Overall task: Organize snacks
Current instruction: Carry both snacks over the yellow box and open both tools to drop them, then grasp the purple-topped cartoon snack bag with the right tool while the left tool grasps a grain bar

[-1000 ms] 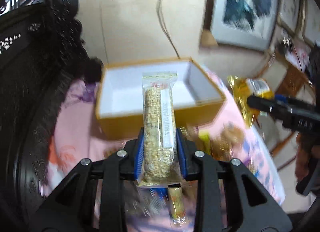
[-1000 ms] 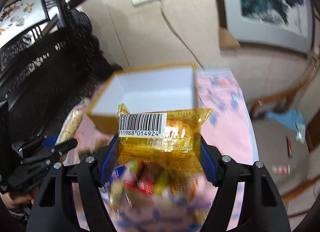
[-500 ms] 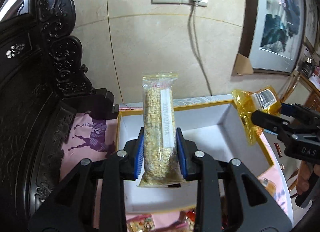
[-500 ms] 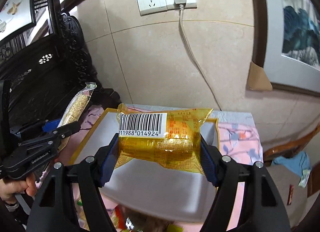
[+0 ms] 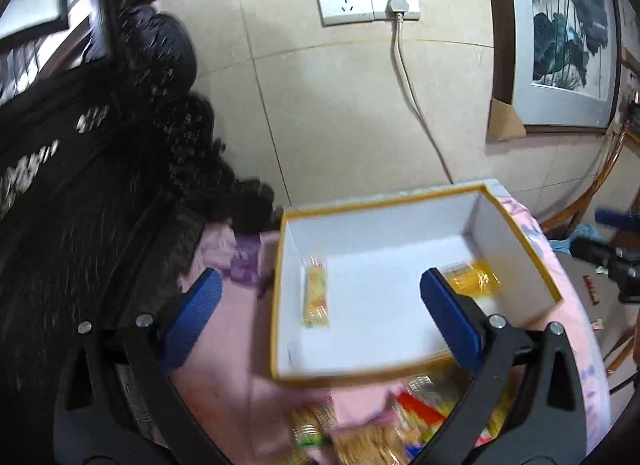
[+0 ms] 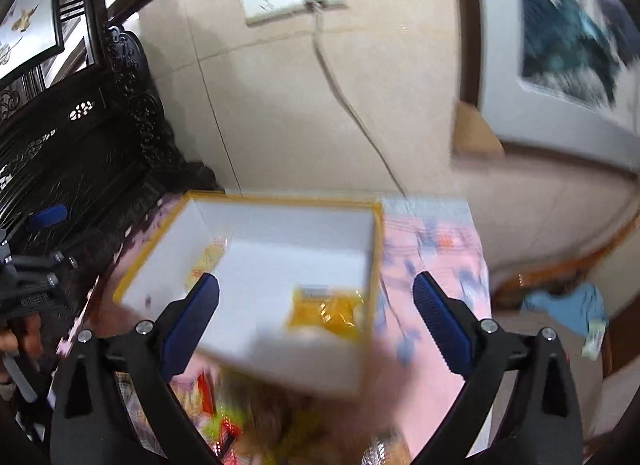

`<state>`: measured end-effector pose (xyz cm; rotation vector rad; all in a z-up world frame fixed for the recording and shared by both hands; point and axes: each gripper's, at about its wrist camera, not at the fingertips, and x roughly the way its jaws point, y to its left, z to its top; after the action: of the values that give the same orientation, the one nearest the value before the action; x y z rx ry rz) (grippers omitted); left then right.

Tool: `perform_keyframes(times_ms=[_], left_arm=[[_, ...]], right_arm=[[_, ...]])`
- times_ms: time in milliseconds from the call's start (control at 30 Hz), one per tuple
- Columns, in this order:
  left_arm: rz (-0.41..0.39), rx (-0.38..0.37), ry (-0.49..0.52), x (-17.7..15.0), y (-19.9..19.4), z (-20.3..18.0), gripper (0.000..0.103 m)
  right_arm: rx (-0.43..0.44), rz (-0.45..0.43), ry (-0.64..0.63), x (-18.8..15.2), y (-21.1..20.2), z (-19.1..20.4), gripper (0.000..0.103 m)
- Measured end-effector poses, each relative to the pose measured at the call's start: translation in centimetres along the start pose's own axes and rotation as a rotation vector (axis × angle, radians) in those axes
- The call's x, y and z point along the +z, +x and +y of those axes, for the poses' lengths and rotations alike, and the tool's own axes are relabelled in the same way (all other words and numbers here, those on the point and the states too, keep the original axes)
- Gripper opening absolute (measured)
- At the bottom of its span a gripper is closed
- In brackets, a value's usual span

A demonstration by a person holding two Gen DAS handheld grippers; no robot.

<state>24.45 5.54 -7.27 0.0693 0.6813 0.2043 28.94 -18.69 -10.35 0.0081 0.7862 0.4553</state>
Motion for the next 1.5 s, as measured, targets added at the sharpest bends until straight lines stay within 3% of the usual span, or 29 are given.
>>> perform_keyframes(times_ms=[300,467,633,733,800,867,1000,1133,1233,1300,1500], left_arm=[[0.154,-0.076,-0.037,-9.1,-4.4,-1.4,0.101],[0.202,-0.102,-0.014,-12.4,-6.5,-1.7,0.101],[0.213,-0.115,0.022,-14.2,-8.1,-1.5,0.101],[0.235,-0.154,0.032,-15.5,-8.5,-1.5,0.101],[0.259,-0.193,0.045,-16.3,-8.5,-2.1,0.101],[0.295,-0.255,0.064,-17.2,-7.9,-3.1,0.101],[0.352,-0.335,0.150,-19.6,-6.5,-6.3,0.100],[0.390,-0.390,0.240,-21.8,-5.6,-9.6,0.083],[0.437,-0.371,0.272,-23.3,-4.3,-11.0,0.064],[0.462,-0.349,0.258,-24.0,-3.3,-11.0,0.055],[0.455,-0.287,0.200,-24.3,-2.0,-10.7,0.053]], right_arm=[[-0.036,0.214,0.068,-15.1,-4.2,-3.1,0.098],[-0.052,0.288,0.012,-20.0,-2.6,-1.8,0.098],[-0.084,0.343,-0.051,-22.3,-0.5,-1.2,0.087],[-0.098,0.384,-0.061,-23.6,0.7,-1.4,0.071],[-0.109,0.371,-0.065,-24.0,0.7,-1.4,0.052],[-0.110,0.367,-0.066,-24.1,0.6,-1.4,0.047],[-0.112,0.354,0.009,-24.6,-0.1,-2.3,0.046],[-0.106,0.344,0.077,-24.9,-0.8,-2.8,0.046],[-0.113,0.340,0.080,-25.2,-1.2,-2.6,0.046],[-0.118,0.342,0.078,-25.3,-1.3,-2.5,0.046],[-0.132,0.344,0.080,-25.5,-1.5,-2.3,0.047]])
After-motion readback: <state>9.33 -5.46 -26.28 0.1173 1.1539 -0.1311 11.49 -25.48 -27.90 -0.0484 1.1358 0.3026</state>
